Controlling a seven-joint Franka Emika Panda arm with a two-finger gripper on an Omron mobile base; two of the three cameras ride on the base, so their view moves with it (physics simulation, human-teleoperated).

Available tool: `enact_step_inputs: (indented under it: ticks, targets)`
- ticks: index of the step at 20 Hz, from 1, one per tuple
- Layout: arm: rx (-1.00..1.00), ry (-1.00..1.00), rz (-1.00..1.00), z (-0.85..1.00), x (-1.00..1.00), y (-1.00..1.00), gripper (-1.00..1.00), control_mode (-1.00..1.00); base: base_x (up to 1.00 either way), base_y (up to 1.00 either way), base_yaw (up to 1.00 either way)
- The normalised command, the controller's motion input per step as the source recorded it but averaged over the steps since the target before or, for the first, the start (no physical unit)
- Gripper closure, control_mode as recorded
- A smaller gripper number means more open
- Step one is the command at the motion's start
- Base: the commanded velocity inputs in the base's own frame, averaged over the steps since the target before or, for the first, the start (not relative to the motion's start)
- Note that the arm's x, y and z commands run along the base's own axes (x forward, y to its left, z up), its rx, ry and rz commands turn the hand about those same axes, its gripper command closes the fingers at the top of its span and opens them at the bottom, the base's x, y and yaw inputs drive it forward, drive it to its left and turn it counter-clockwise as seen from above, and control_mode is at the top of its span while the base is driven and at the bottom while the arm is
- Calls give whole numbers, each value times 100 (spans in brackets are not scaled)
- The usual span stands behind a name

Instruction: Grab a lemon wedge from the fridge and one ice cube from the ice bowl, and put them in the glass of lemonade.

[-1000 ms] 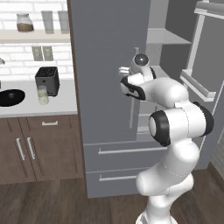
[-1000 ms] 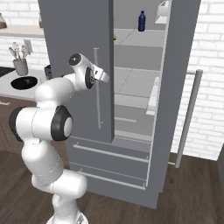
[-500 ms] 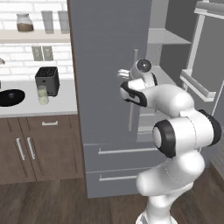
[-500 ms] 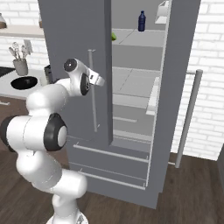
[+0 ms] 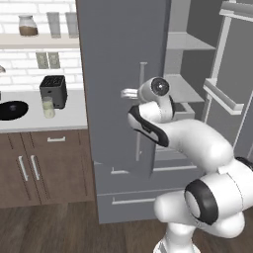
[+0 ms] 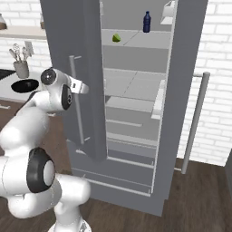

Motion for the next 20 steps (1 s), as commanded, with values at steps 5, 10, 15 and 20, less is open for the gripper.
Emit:
enact_step_inputs:
  ticks: [5, 10, 15, 20]
  targets:
    - [-12, 0, 22, 71, -100, 91, 100, -100, 0, 0, 0]
    - [0, -8, 29, 58, -100, 41, 100, -100, 0, 0, 0]
    - [1, -12, 21, 64, -95, 1, 100, -100, 0, 0, 0]
    - [-3, 1, 8, 100, -80, -12, 100, -100, 0, 0, 0]
